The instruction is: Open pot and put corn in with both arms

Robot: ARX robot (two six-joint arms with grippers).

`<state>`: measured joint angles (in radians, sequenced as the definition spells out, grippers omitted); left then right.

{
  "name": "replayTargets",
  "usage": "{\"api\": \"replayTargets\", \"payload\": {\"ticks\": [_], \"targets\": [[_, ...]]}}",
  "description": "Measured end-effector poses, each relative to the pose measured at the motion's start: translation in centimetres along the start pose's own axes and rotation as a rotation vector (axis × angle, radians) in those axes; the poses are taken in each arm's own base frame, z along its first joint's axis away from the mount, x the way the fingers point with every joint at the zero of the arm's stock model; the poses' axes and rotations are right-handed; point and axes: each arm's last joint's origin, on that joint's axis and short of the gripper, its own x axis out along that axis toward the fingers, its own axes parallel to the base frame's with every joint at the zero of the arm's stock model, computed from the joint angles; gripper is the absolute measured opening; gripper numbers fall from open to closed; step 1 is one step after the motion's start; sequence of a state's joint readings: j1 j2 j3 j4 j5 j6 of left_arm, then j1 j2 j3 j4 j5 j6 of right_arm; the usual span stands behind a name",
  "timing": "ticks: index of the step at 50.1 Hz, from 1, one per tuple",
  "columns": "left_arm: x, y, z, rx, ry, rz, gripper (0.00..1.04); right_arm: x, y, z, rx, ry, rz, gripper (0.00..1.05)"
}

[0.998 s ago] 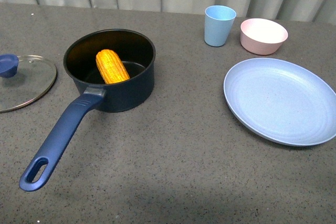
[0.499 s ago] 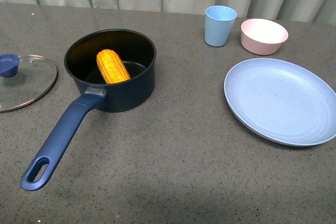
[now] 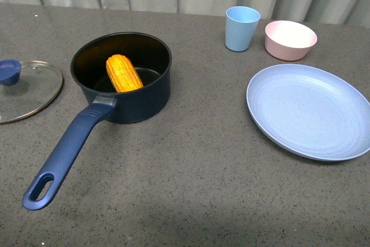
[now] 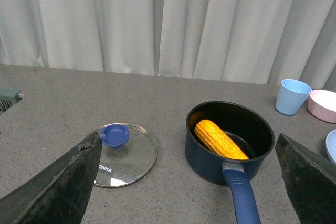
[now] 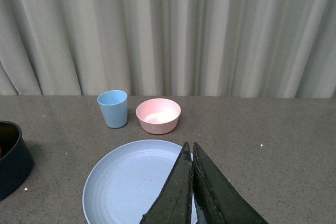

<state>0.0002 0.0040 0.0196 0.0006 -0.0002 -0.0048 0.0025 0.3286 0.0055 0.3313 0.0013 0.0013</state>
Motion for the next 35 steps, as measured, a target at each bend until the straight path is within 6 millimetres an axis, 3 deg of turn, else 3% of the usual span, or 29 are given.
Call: {"api": "replayTargets", "payload": {"ticks": [35], "targets": [[0.0,0.0,0.0,0.000,0.000,0.000,0.98,-1.6,0.0,-0.4,0.000,0.030,0.001,0.01]]}}
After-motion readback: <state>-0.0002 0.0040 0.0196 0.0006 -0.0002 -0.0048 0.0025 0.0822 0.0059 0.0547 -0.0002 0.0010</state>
